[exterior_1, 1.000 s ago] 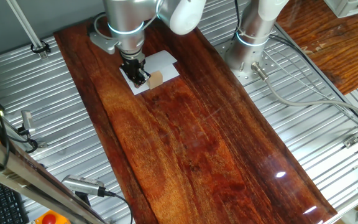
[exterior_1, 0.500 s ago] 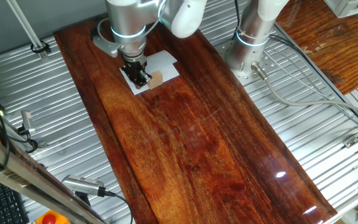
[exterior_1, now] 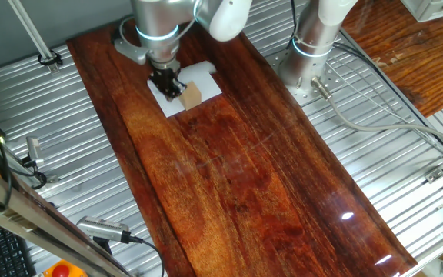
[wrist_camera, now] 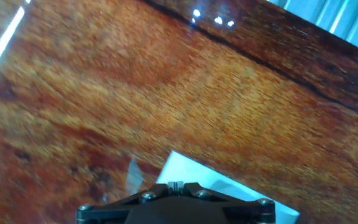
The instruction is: Unfold a piece of paper
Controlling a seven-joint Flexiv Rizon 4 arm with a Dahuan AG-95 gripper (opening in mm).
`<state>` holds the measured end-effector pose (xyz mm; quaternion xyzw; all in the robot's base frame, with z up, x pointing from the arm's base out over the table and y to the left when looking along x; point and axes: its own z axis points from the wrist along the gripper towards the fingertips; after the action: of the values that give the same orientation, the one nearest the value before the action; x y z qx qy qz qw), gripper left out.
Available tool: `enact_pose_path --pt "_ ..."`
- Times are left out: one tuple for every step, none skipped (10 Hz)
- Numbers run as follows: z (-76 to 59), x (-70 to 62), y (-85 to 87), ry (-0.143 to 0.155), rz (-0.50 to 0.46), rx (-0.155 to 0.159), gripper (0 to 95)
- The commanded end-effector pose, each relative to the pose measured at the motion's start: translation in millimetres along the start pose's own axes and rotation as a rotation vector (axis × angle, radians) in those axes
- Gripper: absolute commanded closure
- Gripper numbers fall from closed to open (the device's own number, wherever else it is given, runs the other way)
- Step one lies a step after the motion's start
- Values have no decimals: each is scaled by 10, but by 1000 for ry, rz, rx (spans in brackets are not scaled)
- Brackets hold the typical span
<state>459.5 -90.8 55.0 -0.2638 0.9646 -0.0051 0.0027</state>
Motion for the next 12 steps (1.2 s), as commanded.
enact_pose_path --pt "-133 200 -115 16 -51 6 950" --pt "-183 269 -153 22 -66 9 950" --pt "-211 308 -172 23 -82 10 950" --pt "-211 308 -172 17 -88 1 950" --pt "-211 308 -172 6 -92 -15 950" --pt "-211 308 -172 1 -90 -23 950" --pt "-211 308 -172 -4 -62 -28 950" --pt "-211 308 -172 0 -29 -27 950" --pt "-211 308 -172 8 -5 -23 950" --pt "-211 308 -172 14 8 -22 950" --pt "-211 308 -172 23 10 -18 950" --pt "-211 308 -172 23 5 -18 950"
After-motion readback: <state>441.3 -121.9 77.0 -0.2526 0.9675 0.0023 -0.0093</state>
